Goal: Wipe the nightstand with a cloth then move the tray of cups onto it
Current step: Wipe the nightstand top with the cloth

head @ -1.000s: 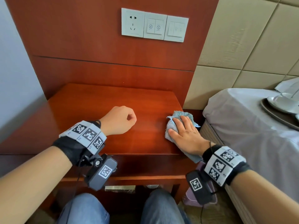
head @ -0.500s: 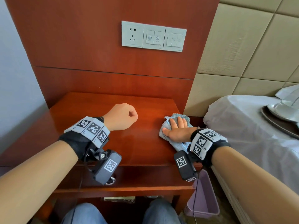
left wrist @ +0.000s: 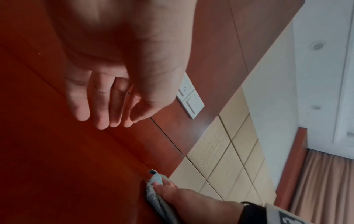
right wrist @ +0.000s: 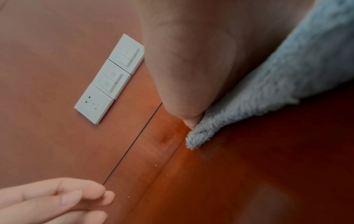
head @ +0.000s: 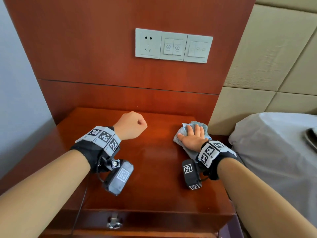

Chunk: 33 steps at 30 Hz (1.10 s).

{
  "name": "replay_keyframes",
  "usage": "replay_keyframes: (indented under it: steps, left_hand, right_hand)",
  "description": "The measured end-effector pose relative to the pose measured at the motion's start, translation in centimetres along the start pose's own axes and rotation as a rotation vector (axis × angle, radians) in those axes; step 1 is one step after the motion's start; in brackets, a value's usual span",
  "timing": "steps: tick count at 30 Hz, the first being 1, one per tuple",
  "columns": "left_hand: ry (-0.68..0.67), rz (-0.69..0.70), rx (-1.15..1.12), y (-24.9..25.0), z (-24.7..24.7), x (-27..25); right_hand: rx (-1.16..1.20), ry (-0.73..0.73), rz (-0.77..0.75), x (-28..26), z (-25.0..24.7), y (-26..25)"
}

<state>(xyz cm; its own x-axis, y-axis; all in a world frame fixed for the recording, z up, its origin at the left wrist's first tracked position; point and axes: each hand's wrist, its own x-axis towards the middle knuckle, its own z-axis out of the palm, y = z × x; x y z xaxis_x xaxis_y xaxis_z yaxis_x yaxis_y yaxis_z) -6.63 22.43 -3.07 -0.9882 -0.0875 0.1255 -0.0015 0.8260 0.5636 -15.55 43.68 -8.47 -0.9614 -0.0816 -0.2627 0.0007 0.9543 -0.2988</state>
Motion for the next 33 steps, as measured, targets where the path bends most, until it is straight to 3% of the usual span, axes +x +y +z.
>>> replay_keyframes:
  steps: [10, 16, 26, 33]
  left_hand:
    - [0.09, -0.138, -0.029, -6.0, -3.7, 4.0]
    - [0.168, -0.254, -0.113, -11.8, -8.2, 4.4]
    - [0.338, -0.519, -0.318, -24.0, -14.7, 0.7]
    - [0.416, -0.555, -0.386, -27.8, -16.7, -1.7]
  right_hand:
    - [0.051, 0.112, 0.151, 7.5, 0.1, -5.1]
    - [0.067, 0.094, 0.17, 7.3, 2.0, -13.4]
    - [-0.038, -0.065, -0.124, 4.6, 9.9, -31.9]
    - [-0.129, -0.159, -0.36, 2.5, 12.2, -38.1]
